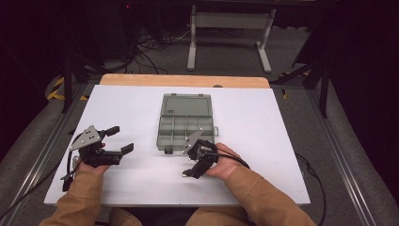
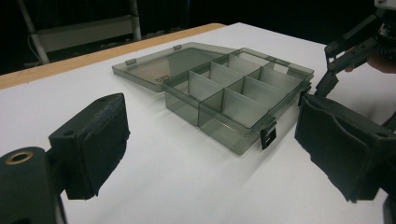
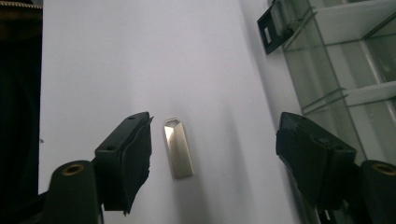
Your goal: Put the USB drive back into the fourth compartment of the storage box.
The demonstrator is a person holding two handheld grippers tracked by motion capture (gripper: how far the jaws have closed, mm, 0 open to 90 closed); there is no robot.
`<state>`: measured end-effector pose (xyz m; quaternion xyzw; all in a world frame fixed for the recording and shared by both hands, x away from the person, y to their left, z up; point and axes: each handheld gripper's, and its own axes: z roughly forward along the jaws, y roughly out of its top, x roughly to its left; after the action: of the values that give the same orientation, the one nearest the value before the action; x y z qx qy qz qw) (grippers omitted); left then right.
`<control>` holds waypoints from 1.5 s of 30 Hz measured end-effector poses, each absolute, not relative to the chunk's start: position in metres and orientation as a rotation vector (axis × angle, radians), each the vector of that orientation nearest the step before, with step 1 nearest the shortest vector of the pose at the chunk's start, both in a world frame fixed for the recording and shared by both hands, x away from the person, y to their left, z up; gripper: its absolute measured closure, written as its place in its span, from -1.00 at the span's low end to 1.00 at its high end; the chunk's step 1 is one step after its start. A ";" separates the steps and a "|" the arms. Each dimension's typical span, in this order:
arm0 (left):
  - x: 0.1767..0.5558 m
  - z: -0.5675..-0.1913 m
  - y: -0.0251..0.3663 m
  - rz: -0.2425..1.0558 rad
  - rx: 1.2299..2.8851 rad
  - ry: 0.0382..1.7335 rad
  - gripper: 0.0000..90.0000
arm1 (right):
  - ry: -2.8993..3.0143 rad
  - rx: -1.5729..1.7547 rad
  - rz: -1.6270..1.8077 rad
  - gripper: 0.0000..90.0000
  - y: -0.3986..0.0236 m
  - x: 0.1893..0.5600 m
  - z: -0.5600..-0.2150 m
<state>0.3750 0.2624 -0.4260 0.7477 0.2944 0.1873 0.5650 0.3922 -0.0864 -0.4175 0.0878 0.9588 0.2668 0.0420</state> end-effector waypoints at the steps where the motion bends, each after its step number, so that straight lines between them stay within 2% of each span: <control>1: 0.375 -0.426 0.262 0.441 1.759 0.692 -0.76 | 2.945 0.257 0.797 -0.37 -0.086 0.392 -0.418; 15: 0.375 -0.426 0.262 0.443 1.760 0.690 -0.76 | 2.989 0.242 0.721 -0.15 -0.080 0.385 -0.427; 37: 0.374 -0.426 0.262 0.446 1.759 0.683 -0.76 | 3.020 0.157 0.635 0.65 -0.074 0.378 -0.433; 41: 0.374 -0.426 0.262 0.444 1.760 0.681 -0.76 | 3.043 0.146 0.638 0.75 -0.074 0.377 -0.433; 45: 0.374 -0.426 0.261 0.445 1.759 0.681 -0.76 | 3.041 0.149 0.631 0.76 -0.074 0.378 -0.433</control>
<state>0.3742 0.2614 -0.4258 0.7482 0.2895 0.1891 0.5662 0.3777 -0.0742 -0.4329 0.0481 0.9779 0.2029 0.0159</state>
